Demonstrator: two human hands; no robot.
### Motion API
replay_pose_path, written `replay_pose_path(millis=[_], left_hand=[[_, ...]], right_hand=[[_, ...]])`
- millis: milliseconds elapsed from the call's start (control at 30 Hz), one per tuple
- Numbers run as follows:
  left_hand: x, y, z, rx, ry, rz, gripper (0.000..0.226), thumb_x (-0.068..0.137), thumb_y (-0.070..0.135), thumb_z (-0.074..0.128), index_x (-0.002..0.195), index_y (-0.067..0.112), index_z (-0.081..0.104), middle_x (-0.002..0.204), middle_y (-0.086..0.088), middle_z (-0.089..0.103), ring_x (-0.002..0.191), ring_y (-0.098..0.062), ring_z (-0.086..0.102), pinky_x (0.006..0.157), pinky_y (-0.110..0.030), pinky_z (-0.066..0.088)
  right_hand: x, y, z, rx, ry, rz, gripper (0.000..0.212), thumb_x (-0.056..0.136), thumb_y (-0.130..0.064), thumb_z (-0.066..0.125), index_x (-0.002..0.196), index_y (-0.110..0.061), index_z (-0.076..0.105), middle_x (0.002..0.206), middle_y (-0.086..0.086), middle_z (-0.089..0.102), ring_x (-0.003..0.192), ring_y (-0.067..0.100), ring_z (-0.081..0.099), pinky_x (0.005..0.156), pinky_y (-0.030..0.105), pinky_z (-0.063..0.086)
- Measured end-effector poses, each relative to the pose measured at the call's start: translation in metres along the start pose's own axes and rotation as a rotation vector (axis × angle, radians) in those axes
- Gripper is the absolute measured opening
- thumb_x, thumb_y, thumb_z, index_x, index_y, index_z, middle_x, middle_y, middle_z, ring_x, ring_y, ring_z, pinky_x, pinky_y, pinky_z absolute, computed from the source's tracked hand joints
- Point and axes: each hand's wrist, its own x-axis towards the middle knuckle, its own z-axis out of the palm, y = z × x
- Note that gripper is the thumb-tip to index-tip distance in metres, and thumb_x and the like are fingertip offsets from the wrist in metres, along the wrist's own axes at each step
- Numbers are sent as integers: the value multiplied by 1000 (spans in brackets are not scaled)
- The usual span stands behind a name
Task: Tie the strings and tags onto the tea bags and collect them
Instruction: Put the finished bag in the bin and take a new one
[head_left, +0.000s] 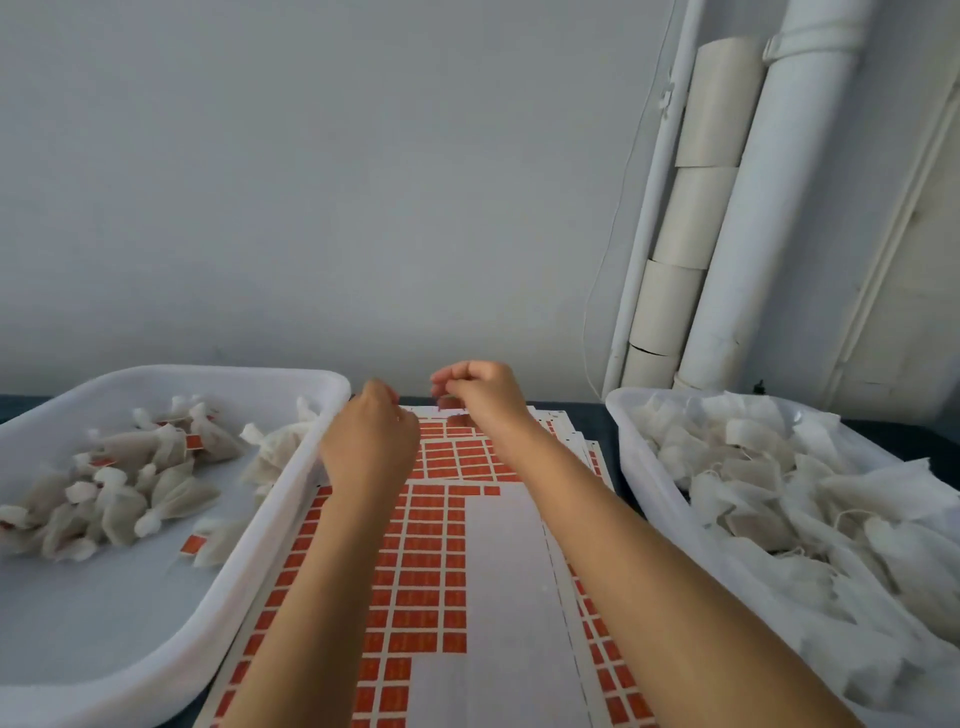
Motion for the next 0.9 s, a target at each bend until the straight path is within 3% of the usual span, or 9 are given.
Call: replay_pose_path(millis=[100,233,367,433,533,633,733,800,900], left_hand=[[-7,20,22,-41,-89,95,16,96,23,49,110,16,54,97,-2,64,75,-13,57,64,-25,44],[-16,49,58,-57,-194,199,22,96,24,50,116,17,54,103,-1,64,76,-11,56,64,-21,45],[-24,79,91,-68,-292,289,23,96,25,50,118,17,53,107,-1,63,77,-14,59,69,-23,51],[-27,90,104,-62,-334,318,26,96,23,49,121,17,51,110,-2,64,78,-14,60,69,-22,51],[-31,101,117,-67,-376,326,28,96,22,50,123,19,51,112,-1,64,77,-13,60,67,-20,50],[-35,102,124,-62,-392,332,28,96,21,50,124,19,52,112,0,63,76,-13,60,66,-19,50],[-37,97,126,-58,-396,332,28,96,20,51,123,19,52,112,1,63,76,-12,59,64,-18,47],[-36,92,126,-61,-391,330,27,96,22,50,123,19,52,111,1,63,74,-11,58,61,-17,45],[-32,81,125,-95,-367,325,26,97,23,49,122,20,53,113,2,63,76,-11,58,61,-17,45]], right_hand=[[6,8,-46,-63,138,80,24,95,-7,43,84,-13,64,82,-2,65,74,10,62,57,18,48],[13,29,-100,-101,322,218,26,94,-6,45,75,-12,62,84,7,66,79,19,64,69,28,54],[15,53,-139,-192,476,307,25,90,-3,48,70,-8,63,86,14,68,67,17,60,64,31,54],[13,64,-156,-306,548,344,19,87,-4,49,84,0,67,93,19,67,73,23,61,72,38,54],[8,78,-170,-550,591,462,28,93,-13,42,114,-4,58,117,19,59,103,35,55,89,45,49],[0,91,-177,-715,490,636,39,94,-18,44,131,-7,43,130,17,46,117,37,44,100,47,39],[-8,109,-183,-627,446,608,30,95,-20,45,119,-4,49,115,17,54,103,34,53,91,43,47],[-12,114,-187,-672,494,494,18,93,-18,46,96,-4,57,99,16,60,91,32,57,80,39,50],[-10,108,-191,-667,613,306,23,91,-16,52,69,-8,52,83,13,61,75,26,54,67,33,42]])
